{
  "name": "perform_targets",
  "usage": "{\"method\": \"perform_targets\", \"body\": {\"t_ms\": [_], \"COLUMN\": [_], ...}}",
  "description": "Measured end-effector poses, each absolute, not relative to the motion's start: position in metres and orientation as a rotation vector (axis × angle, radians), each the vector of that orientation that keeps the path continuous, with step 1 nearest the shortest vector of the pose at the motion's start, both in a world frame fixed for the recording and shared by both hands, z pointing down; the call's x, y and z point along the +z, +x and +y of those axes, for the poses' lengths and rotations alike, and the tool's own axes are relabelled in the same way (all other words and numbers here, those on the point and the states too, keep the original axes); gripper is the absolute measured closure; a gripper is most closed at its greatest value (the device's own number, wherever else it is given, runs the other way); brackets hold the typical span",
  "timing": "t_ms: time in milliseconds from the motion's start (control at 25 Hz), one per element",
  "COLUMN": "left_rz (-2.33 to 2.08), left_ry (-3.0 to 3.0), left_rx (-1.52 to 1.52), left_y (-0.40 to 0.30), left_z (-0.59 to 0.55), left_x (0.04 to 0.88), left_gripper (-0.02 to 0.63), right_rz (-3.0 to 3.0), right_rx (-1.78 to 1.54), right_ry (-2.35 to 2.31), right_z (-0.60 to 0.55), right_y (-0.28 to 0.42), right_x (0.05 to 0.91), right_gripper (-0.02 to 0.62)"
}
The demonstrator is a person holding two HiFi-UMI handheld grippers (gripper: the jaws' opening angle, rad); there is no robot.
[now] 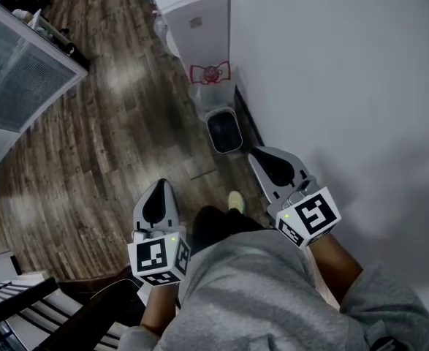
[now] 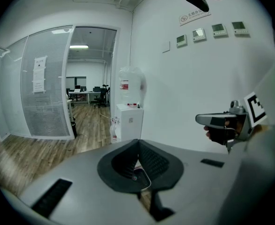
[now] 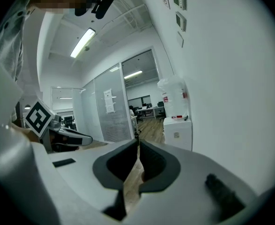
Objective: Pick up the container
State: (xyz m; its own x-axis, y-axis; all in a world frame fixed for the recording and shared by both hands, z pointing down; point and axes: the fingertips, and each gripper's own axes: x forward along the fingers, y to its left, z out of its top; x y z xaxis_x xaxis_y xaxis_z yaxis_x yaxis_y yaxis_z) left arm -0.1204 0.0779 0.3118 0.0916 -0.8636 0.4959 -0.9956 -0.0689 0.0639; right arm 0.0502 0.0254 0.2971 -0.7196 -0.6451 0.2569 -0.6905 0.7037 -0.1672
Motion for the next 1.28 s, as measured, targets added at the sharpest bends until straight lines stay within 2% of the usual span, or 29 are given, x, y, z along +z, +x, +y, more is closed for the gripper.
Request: {"method": "perform_targets", "body": {"t_ms": [640,1280], "left_rz": [-1.793,-1.709], "left_ry": [2.037,2.087], "left_rx": [0.451,0.463], "left_y": [-0.128,-0.153], "left_z": [0.053,-0.052], "left_x": [0.313,0.328], "left_gripper": [0.591,0.592], "right_rz": [-2.698,-2.668], "right_rx": [0.362,0.373], "right_ry": [1.112,1.166], "right_z": [0.009,-0.086], "right_y": [0.039,0.007], "right_x": [0.297,0.306], "right_gripper": [0.561,0.561]}}
